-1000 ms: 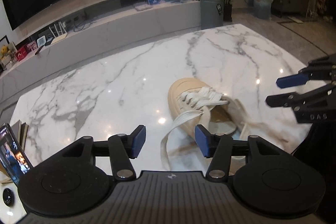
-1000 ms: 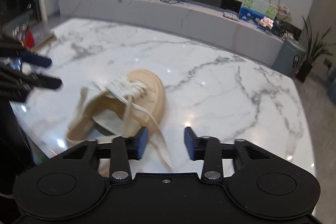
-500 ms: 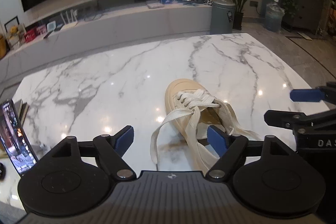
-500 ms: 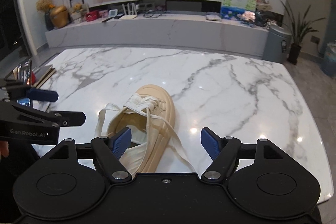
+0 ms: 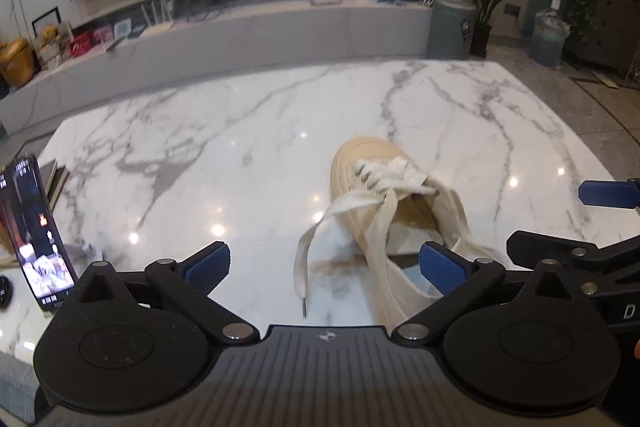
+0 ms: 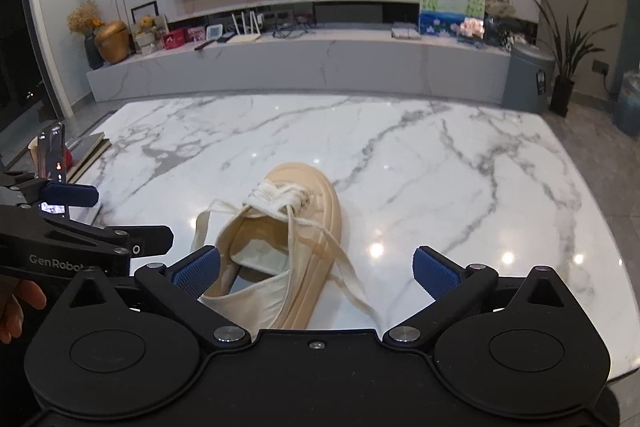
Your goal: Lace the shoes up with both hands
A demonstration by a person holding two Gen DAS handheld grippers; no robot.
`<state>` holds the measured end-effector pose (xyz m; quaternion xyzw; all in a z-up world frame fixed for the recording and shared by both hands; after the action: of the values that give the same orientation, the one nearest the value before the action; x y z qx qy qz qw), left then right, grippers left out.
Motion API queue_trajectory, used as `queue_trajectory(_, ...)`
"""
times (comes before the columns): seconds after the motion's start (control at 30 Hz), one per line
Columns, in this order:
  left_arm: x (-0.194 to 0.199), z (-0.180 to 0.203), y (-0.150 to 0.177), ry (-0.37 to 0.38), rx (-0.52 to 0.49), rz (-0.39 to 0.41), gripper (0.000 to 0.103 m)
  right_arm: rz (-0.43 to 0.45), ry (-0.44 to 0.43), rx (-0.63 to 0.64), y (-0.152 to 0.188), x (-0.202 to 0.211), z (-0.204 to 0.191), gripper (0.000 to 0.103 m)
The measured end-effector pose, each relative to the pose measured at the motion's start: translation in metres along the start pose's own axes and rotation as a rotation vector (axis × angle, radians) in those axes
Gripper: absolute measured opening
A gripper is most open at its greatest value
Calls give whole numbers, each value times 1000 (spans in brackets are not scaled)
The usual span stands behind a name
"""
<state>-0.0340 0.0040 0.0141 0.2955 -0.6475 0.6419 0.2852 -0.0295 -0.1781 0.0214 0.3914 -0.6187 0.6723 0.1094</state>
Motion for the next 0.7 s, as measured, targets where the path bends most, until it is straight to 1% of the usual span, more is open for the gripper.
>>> queue_trajectory(0.1, -5, 2, 2, -8, -1, -27, 102, -11, 4, -25, 2, -5, 0, 102)
queue_trajectory(0.23, -6, 0, 4, -17, 7, -43, 102, -29, -8, -14, 6, -7, 1, 102)
queue_trajectory(0.43, -4, -1, 0, -26, 20, -35, 102, -32, -9, -3, 6, -8, 0, 102)
queue_trajectory(0.7, 4, -6, -4, -10, 63, -20, 101, -16, -8, 0, 1, -5, 0, 102)
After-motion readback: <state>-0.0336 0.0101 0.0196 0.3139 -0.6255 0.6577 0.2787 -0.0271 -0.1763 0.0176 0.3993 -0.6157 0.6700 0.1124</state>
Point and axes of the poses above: each gripper's, at about its wrist camera, not at the fingertips, and x roughly against the way its jaws point, z to its right, y to its underside, the point moved 3 cm from there along -x, roughly the way its jaws point, and after that the axes turned 3 degrees about x, right-handed, at the moved point
